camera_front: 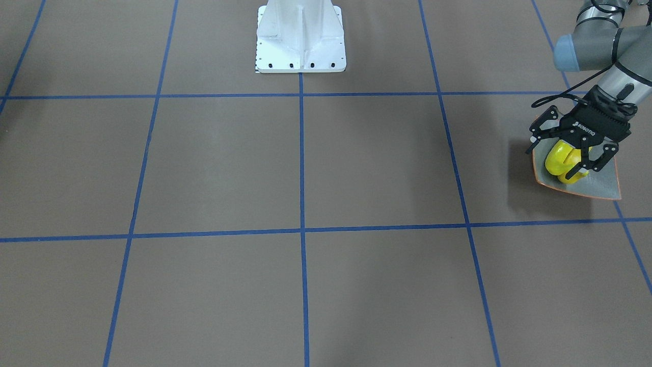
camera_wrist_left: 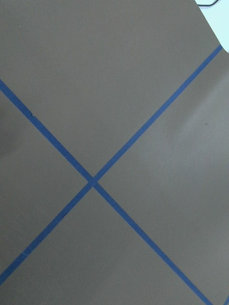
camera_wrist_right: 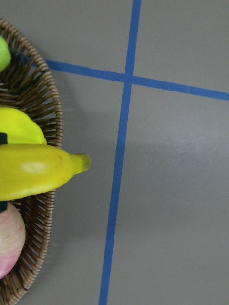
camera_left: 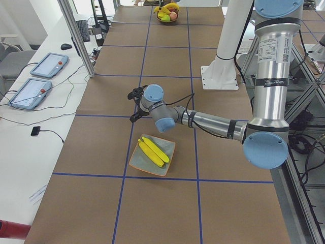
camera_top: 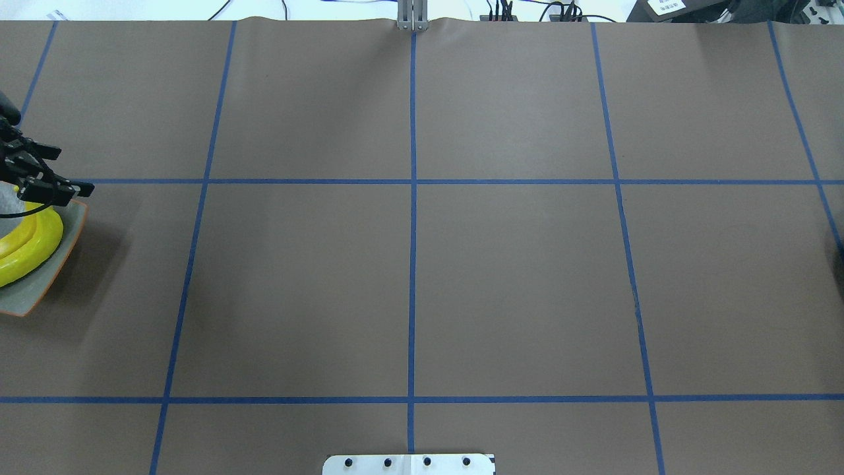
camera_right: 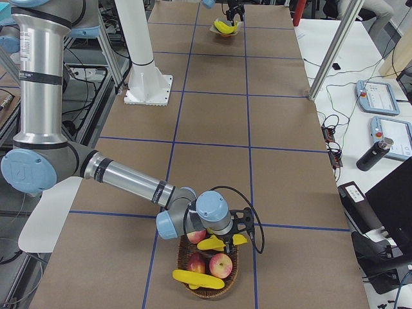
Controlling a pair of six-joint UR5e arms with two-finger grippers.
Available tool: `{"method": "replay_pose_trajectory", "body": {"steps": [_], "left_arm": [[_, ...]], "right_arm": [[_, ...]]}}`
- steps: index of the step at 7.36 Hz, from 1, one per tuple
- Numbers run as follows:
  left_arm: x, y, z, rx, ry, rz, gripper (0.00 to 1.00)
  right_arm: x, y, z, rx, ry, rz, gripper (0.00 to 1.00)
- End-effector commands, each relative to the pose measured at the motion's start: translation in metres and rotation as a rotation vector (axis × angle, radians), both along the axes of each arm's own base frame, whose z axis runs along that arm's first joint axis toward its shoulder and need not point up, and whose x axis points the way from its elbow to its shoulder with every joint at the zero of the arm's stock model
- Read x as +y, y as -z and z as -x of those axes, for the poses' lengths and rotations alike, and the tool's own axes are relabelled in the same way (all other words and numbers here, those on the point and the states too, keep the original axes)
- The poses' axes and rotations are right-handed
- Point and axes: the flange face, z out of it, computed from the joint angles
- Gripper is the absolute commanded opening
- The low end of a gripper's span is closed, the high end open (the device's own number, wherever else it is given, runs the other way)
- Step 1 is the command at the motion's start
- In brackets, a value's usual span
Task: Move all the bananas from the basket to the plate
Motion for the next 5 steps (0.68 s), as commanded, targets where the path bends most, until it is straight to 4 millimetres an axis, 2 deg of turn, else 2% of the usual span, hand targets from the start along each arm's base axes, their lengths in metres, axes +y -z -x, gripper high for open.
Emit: {"method": "replay_pose_trajectory", "body": {"steps": [1, 2, 3, 4, 5], "left_arm": [[0.0, 0.0, 0.0, 0.0, 0.001, 0.002, 1.0], [0.0, -0.001, 0.0, 0.0, 0.001, 0.003, 1.0], [-0.002, 0.001, -0.001, 0.003, 0.003, 0.003, 1.0], [-0.004, 0.008, -0.003, 0.033, 0.027, 0.039, 1.0], [-0.019, 0.037, -0.013, 0.088, 0.058, 0.066, 1.0]], "right_arm": [[0.002, 0.023, -0.04, -0.015, -0.083, -0.034, 0.0], [0.0, 0.03, -0.053, -0.042, -0.104, -0.012, 0.0], [-0.035, 0.065, -0.061, -0.041, -0.111, -0.029, 0.0], [-0.066, 0.091, -0.064, -0.046, -0.124, -0.027, 0.0], [-0.097, 0.113, -0.056, -0.08, -0.122, -0.012, 0.0]]}}
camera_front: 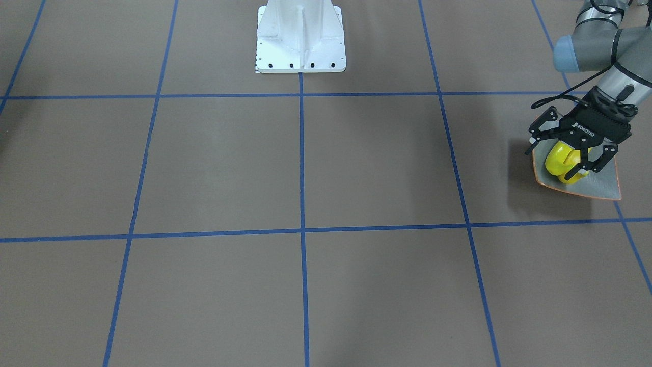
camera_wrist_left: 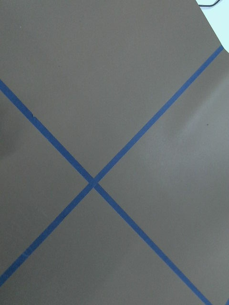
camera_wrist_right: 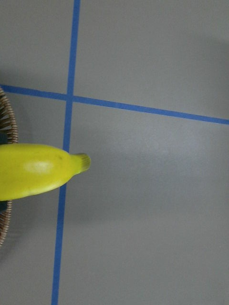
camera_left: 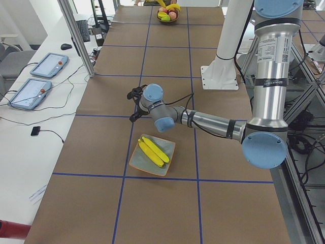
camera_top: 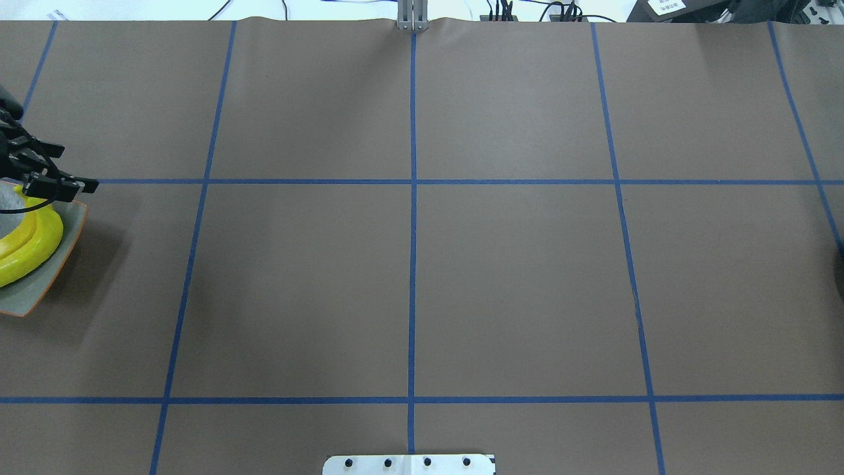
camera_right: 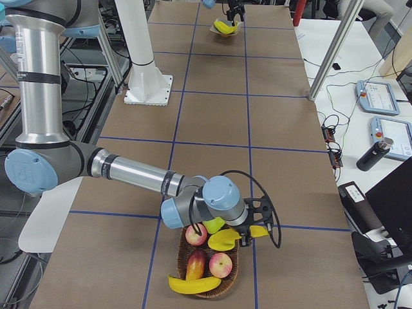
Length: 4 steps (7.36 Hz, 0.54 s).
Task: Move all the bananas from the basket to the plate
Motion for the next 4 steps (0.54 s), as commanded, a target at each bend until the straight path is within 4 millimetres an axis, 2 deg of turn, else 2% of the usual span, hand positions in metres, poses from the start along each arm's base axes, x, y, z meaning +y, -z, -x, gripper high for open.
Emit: {"method": "replay_pose_trajectory", "body": {"steps": [1, 3, 4], "left_arm": [[-0.03, 0.055, -0.024, 0.108, 0.051, 0.058, 1.0], [-0.048, 0.12, -0.085, 0.24, 0.047, 0.163, 1.0], [-0.053, 0.162, -0.106, 0.309, 0.047, 0.199, 1.0]], "right_arm": [[-0.066, 0.065, 0.03, -0.105, 0.006, 0.022, 0.0], [-0.106, 0.133, 0.084, -0.213, -0.018, 0.07, 0.0], [-0.118, 0.158, 0.099, -0.241, -0.032, 0.082, 0.0]]}}
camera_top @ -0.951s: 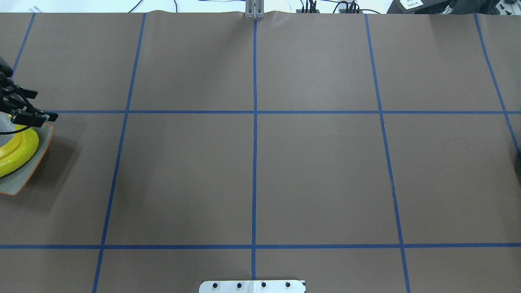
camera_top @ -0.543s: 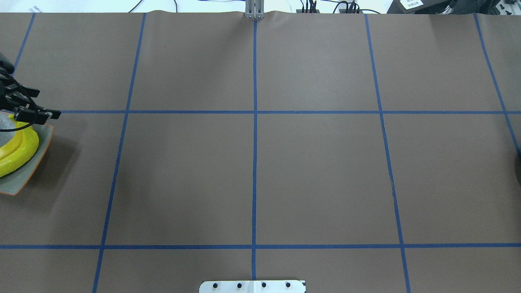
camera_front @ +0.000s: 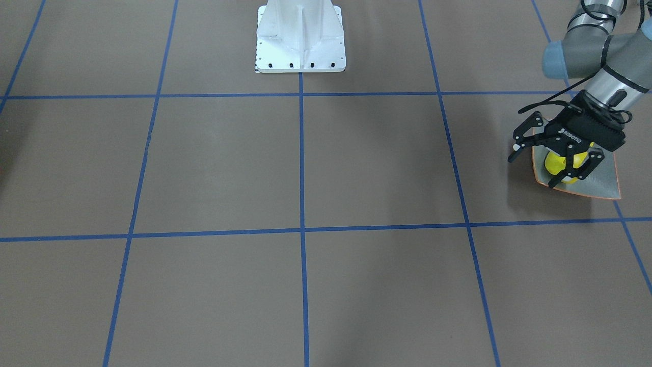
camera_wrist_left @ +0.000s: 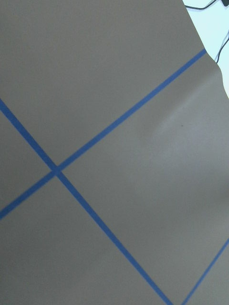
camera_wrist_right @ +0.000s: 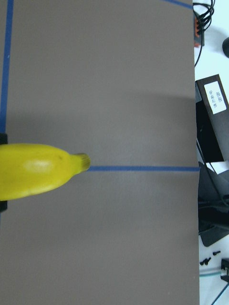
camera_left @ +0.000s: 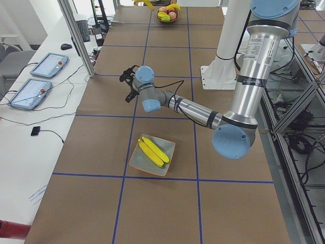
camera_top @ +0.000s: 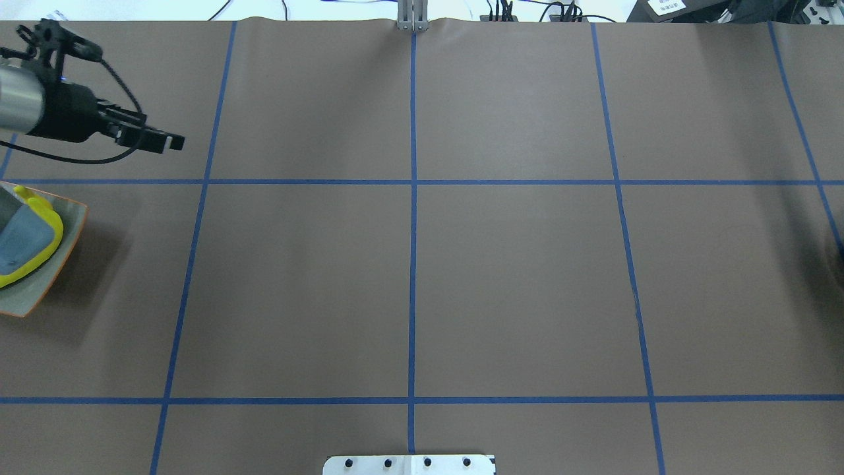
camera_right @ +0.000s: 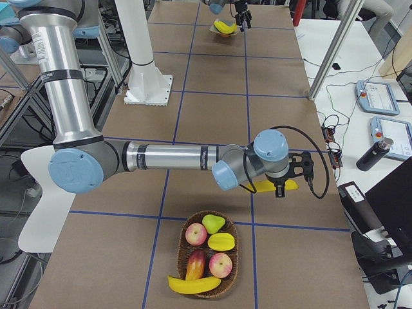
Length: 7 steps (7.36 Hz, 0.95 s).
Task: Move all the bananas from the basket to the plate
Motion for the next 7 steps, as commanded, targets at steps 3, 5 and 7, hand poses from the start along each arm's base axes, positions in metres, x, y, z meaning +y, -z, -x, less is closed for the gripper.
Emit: {"method": "replay_pose_trajectory", "body": {"steps": [3, 5, 7], "left_arm": [[0.017, 0.177, -0.112, 0.31, -0.009, 0.179, 1.0], [0.049, 0.233, -0.16, 0.413, -0.011, 0.225, 1.0], [0.063, 0.274, -0.171, 0.48, -0.047, 0.257, 1.0]], "right_arm": [[-0.033, 0.137, 0.111, -0.236, -0.076, 0.057, 0.0], [-0.019, 0.178, 0.156, -0.403, -0.094, 0.059, 0.0], [-0.007, 0.226, 0.221, -0.525, -0.056, 0.036, 0.0]]}}
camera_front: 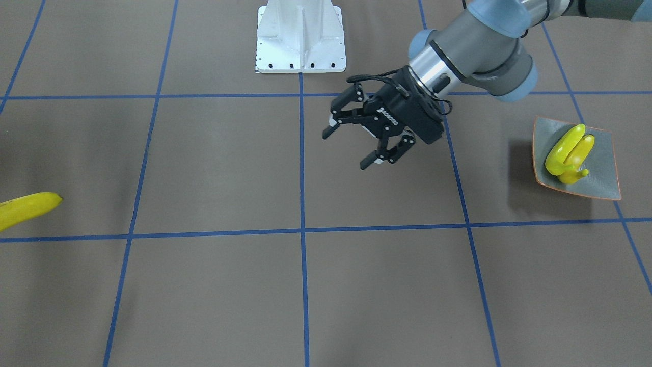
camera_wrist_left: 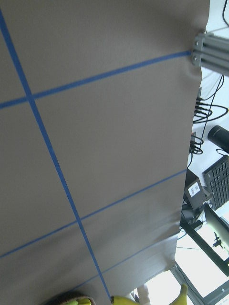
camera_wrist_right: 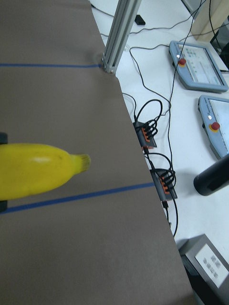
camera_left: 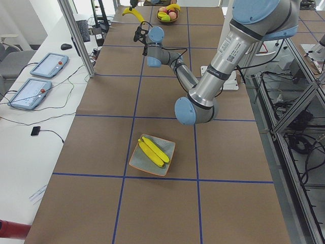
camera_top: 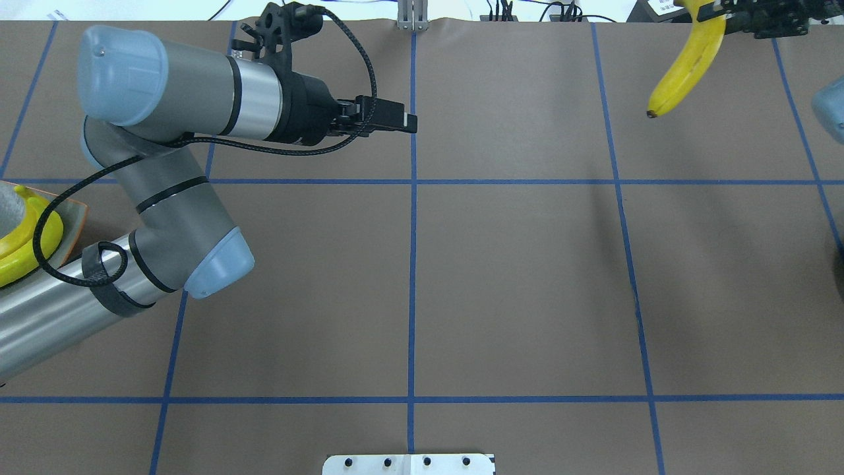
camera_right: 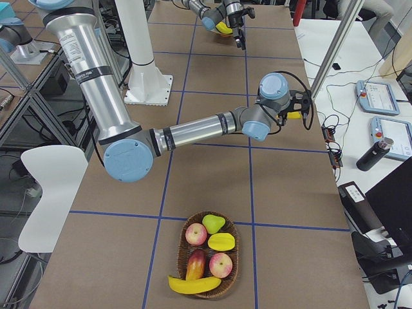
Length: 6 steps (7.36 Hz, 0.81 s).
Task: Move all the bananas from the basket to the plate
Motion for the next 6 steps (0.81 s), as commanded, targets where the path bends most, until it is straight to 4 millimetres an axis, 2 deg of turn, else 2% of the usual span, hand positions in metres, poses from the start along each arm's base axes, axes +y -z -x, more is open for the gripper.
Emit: {"method": "replay_pose_trajectory", "body": {"steps": [1, 2, 4, 6], "left_arm": [[0.023, 0.037, -0.018, 0.058, -0.045, -0.001, 1.0], [0.029, 0.038, -0.023, 0.06, -0.057, -0.002, 1.0], [0.033, 0.038, -0.027, 0.06, -0.066, -0.002, 1.0], [0.035, 0.037, -0.029, 0.06, -0.072, -0.002, 1.0]], "right_arm": [[0.032, 0.051, 0.067, -0.156, 0.039, -0.076, 0.0], [0.055, 0.073, 0.094, -0.213, 0.053, -0.132, 0.0], [0.113, 0.132, 0.137, -0.338, 0.067, -0.169, 0.0], [0.14, 0.149, 0.168, -0.386, 0.044, -0.189, 0.0]]}}
